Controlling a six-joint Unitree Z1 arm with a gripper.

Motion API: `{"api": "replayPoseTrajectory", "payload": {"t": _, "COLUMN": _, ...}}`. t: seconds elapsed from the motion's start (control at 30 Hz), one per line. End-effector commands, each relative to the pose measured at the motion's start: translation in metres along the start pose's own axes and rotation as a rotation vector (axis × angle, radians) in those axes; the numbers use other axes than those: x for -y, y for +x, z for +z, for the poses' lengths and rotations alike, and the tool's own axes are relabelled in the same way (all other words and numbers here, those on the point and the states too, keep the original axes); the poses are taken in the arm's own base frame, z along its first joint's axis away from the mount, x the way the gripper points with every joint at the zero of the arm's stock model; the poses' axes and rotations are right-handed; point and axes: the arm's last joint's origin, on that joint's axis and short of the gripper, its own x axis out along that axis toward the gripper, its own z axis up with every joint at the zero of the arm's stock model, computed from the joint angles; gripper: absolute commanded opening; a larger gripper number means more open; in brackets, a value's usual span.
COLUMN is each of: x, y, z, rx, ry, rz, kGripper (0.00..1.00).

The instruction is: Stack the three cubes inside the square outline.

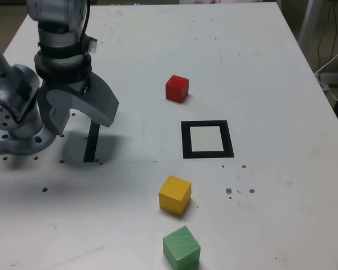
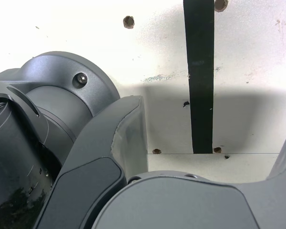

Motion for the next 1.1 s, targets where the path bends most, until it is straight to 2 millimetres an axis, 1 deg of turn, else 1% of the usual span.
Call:
{"api": "replayPoseTrajectory", "payload": {"t": 0.0, "x": 0.0, "y": -0.002, "z": 0.003, "rx": -0.003, "ry": 0.002, "rz": 0.012, "kGripper": 0.99}}
{"api": "replayPoseTrajectory", "payload": {"t": 0.13, "x": -0.002, "y": -0.01, "z": 0.013, "rx": -0.007, "ry": 0.028, "rz": 0.044, "kGripper": 0.99}}
{"api": "replayPoseTrajectory", "payload": {"t": 0.4, "x": -0.006, "y": -0.035, "z": 0.043, "rx": 0.004, "ry": 0.114, "rz": 0.072, "kGripper": 0.99}}
{"api": "replayPoseTrajectory", "payload": {"t": 0.57, "x": -0.014, "y": -0.044, "z": 0.059, "rx": 0.016, "ry": 0.163, "rz": 0.068, "kGripper": 0.99}}
{"api": "replayPoseTrajectory", "payload": {"t": 0.73, "x": -0.034, "y": -0.051, "z": 0.075, "rx": 0.025, "ry": 0.206, "rz": 0.078, "kGripper": 0.99}}
{"api": "replayPoseTrajectory", "payload": {"t": 0.9, "x": -0.058, "y": -0.057, "z": 0.091, "rx": 0.028, "ry": 0.23, "rz": 0.096, "kGripper": 0.99}}
{"api": "replayPoseTrajectory", "payload": {"t": 1.07, "x": -0.084, "y": -0.055, "z": 0.111, "rx": 0.01, "ry": 0.238, "rz": 0.093, "kGripper": 0.99}}
